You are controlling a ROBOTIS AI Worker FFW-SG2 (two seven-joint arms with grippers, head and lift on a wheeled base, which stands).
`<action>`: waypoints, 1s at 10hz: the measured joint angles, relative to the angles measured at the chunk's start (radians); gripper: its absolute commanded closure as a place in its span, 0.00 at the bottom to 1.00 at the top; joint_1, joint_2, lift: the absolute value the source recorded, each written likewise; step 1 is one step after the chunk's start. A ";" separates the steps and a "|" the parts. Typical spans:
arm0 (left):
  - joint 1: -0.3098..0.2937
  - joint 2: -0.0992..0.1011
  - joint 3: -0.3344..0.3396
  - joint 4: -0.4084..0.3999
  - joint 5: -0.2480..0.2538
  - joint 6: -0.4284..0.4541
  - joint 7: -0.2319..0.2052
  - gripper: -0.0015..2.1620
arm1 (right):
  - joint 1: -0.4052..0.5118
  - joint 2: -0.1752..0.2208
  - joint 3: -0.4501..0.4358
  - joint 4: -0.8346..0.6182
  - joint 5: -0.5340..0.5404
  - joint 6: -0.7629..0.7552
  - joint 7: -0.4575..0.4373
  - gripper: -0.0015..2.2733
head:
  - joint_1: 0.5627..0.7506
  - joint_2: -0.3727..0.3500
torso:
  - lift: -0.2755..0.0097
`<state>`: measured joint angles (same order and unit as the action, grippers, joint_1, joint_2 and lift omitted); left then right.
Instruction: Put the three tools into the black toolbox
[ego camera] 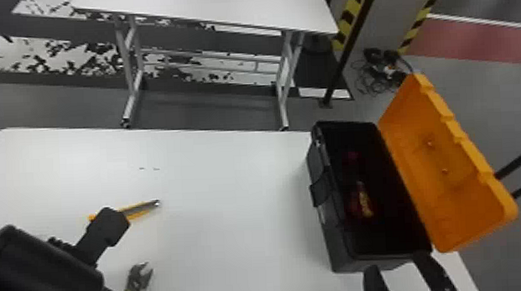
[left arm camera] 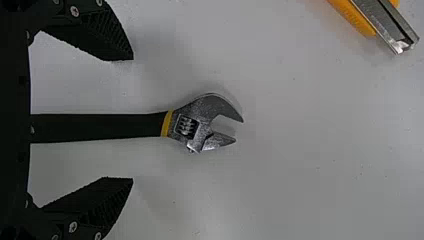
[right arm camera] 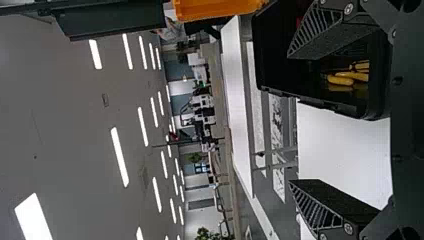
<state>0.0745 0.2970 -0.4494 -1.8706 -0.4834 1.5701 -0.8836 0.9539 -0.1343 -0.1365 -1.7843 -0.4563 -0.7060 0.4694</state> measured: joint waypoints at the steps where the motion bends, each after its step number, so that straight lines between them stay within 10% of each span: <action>1: -0.004 -0.007 -0.013 0.006 -0.006 0.000 0.000 0.06 | -0.004 -0.002 0.000 0.005 -0.005 -0.001 0.000 0.05 | 0.70 0.18 | 0.79; 10: -0.038 -0.030 -0.069 0.085 -0.062 0.000 -0.076 0.31 | -0.020 -0.005 -0.012 0.036 -0.064 -0.018 0.039 0.05 | 0.70 0.08 | 0.79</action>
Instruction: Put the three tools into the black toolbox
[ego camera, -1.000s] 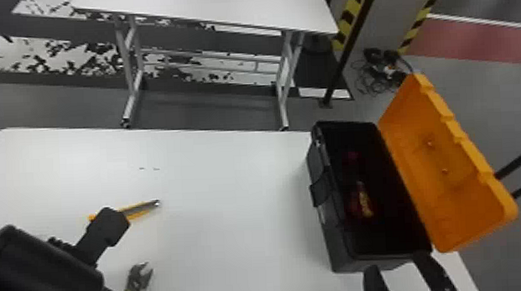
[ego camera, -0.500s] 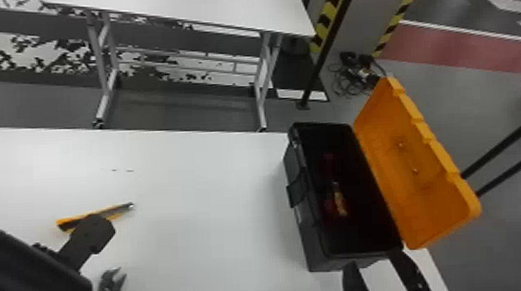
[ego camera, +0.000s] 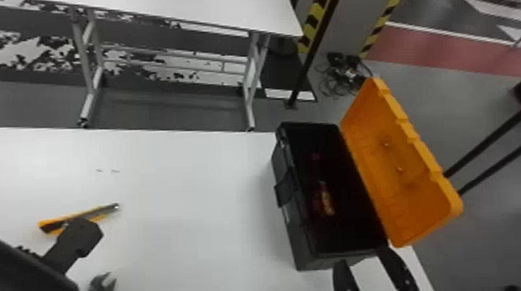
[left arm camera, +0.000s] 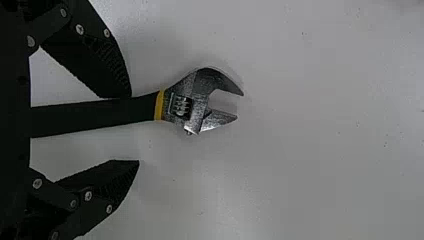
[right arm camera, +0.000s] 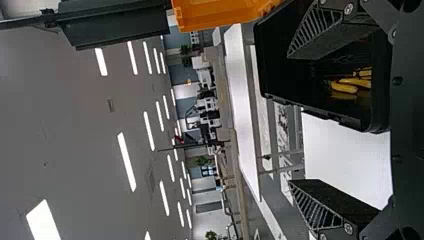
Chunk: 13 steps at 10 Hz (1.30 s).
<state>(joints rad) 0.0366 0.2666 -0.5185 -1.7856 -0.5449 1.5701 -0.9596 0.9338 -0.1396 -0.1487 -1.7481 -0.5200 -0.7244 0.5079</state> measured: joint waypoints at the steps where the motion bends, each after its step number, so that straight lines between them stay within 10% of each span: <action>1: -0.003 0.000 0.000 0.003 -0.003 0.000 0.000 0.48 | -0.001 0.000 0.000 0.001 -0.002 0.002 0.000 0.05 | 0.70 0.08 | 0.79; 4: -0.020 -0.004 0.002 0.015 0.000 0.000 -0.008 0.76 | 0.000 0.002 -0.003 0.002 -0.007 0.003 0.001 0.05 | 0.70 0.08 | 0.79; 13: 0.051 0.003 0.170 -0.230 0.047 0.000 0.035 0.77 | -0.017 0.003 0.018 0.004 0.008 0.031 0.001 0.05 | 0.70 0.18 | 0.79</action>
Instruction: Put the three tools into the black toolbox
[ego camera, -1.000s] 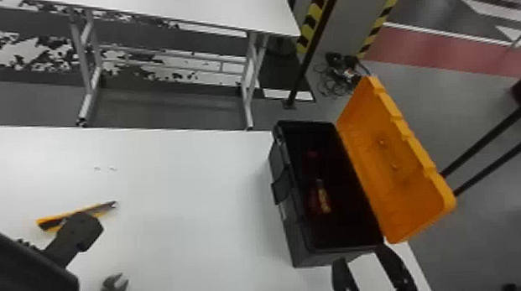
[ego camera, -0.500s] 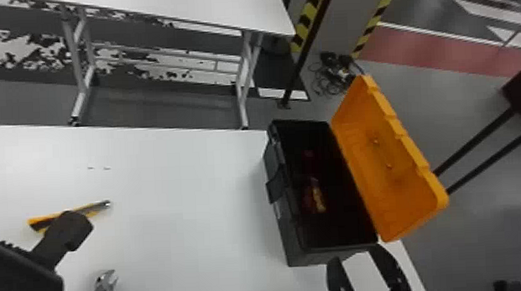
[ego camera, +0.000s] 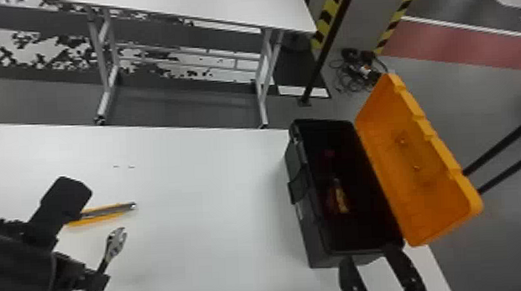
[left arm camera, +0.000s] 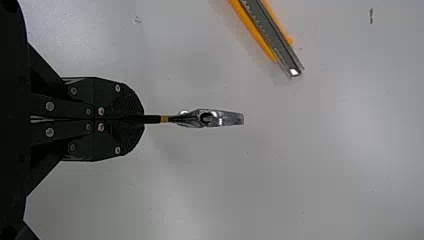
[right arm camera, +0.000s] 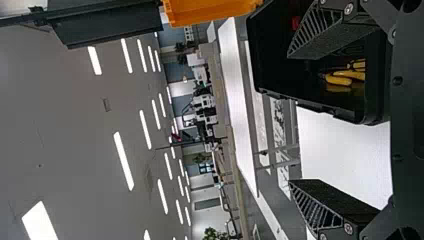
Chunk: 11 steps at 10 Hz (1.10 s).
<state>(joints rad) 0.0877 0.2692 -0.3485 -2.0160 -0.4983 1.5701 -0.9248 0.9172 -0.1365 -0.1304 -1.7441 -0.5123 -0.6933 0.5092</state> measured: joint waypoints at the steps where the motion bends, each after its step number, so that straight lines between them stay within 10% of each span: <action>1: 0.023 0.000 0.044 -0.035 0.028 0.000 0.016 0.77 | -0.004 0.000 0.006 -0.001 0.006 0.010 0.000 0.05 | 0.70 0.20 | 0.79; 3: 0.078 -0.013 0.134 -0.092 0.123 0.000 0.069 0.77 | -0.013 0.000 0.018 -0.011 0.028 0.046 0.000 0.05 | 0.70 0.26 | 0.79; 7: 0.152 -0.104 0.283 -0.120 0.336 0.000 0.107 0.77 | -0.049 0.004 0.064 -0.074 0.128 0.284 -0.002 0.05 | 0.70 0.33 | 0.79; 11: 0.151 -0.121 0.316 -0.102 0.437 0.000 0.017 0.78 | -0.091 0.015 0.065 -0.186 0.182 0.531 -0.015 0.05 | 0.70 0.32 | 0.79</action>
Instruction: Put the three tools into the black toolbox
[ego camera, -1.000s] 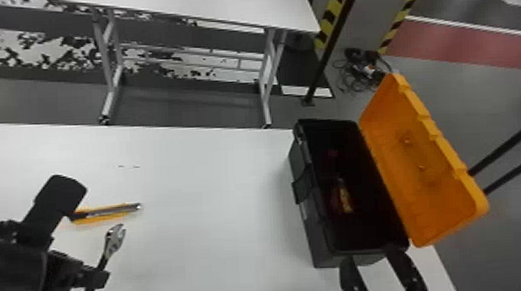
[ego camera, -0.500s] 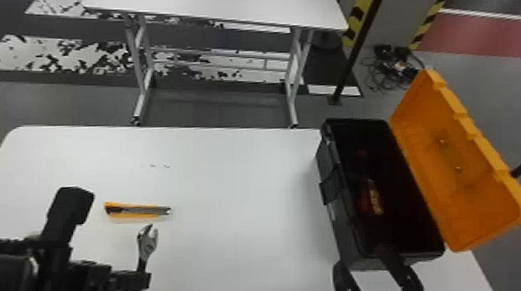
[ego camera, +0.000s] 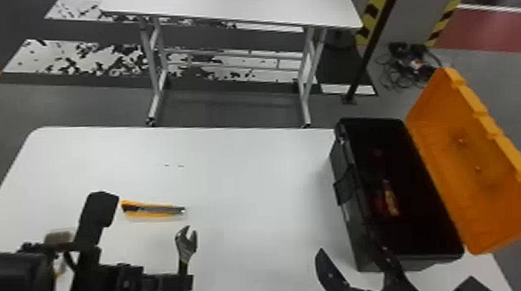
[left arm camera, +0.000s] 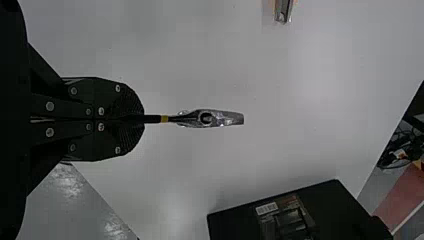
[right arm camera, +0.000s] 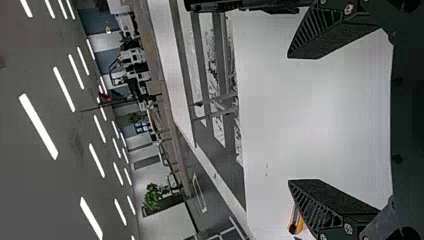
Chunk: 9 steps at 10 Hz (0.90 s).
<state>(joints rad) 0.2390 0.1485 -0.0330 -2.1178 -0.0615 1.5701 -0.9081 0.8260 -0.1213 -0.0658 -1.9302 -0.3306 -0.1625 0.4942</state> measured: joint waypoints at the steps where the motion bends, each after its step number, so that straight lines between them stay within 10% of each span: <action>1: 0.006 0.004 0.013 -0.004 0.029 -0.003 -0.050 0.78 | -0.005 0.000 -0.009 -0.029 0.001 0.050 -0.001 0.05 | 0.70 0.30 | 0.79; 9: -0.015 0.005 0.045 0.034 0.057 -0.188 -0.137 0.79 | -0.033 -0.033 -0.119 -0.284 -0.081 0.577 0.070 0.05 | 0.70 0.30 | 0.79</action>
<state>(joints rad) 0.2241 0.1536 0.0120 -2.0841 -0.0045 1.3823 -1.0449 0.7933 -0.1548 -0.1849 -2.2147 -0.4113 0.4147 0.5638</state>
